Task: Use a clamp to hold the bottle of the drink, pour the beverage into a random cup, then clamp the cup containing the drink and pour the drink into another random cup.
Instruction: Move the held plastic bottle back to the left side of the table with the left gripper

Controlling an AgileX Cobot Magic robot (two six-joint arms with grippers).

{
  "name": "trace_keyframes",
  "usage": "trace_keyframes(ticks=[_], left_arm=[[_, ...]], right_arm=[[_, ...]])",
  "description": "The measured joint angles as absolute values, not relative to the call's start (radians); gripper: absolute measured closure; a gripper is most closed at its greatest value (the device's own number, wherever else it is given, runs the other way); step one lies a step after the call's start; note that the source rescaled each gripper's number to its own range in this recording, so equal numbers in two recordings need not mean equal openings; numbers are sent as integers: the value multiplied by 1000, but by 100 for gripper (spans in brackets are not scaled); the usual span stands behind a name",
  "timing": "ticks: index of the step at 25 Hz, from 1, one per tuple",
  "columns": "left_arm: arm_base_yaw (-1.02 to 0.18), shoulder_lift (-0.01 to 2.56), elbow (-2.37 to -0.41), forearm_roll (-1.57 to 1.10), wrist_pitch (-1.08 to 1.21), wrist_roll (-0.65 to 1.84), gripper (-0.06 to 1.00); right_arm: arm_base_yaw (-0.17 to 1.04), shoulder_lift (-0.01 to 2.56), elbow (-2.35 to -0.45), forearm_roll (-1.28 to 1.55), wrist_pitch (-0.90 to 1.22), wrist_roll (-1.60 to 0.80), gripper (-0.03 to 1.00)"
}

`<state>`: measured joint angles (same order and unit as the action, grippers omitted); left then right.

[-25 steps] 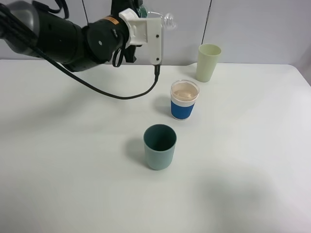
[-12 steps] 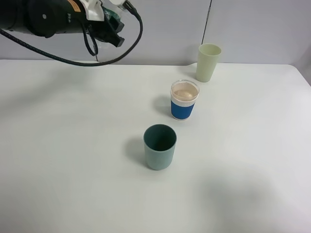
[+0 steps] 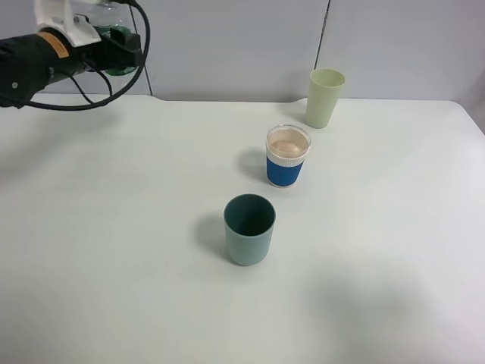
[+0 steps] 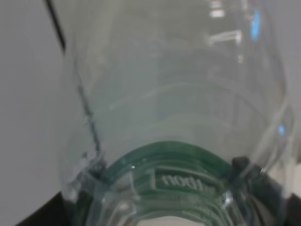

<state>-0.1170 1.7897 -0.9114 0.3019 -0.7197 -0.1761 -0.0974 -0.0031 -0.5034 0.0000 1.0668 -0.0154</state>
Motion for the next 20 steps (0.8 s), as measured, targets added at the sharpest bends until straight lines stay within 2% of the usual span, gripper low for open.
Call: trace_keyframes(ticks=[8, 15, 20], left_arm=[[-2, 1839, -871, 418, -846, -330, 92], [51, 1956, -872, 450, -1010, -336, 92], [69, 2057, -883, 446, -1047, -295, 92]], right_arm=[[-97, -3, -503, 0, 1067, -15, 27], [-97, -3, -503, 0, 1067, -15, 27], [-97, -3, -503, 0, 1067, -15, 27]])
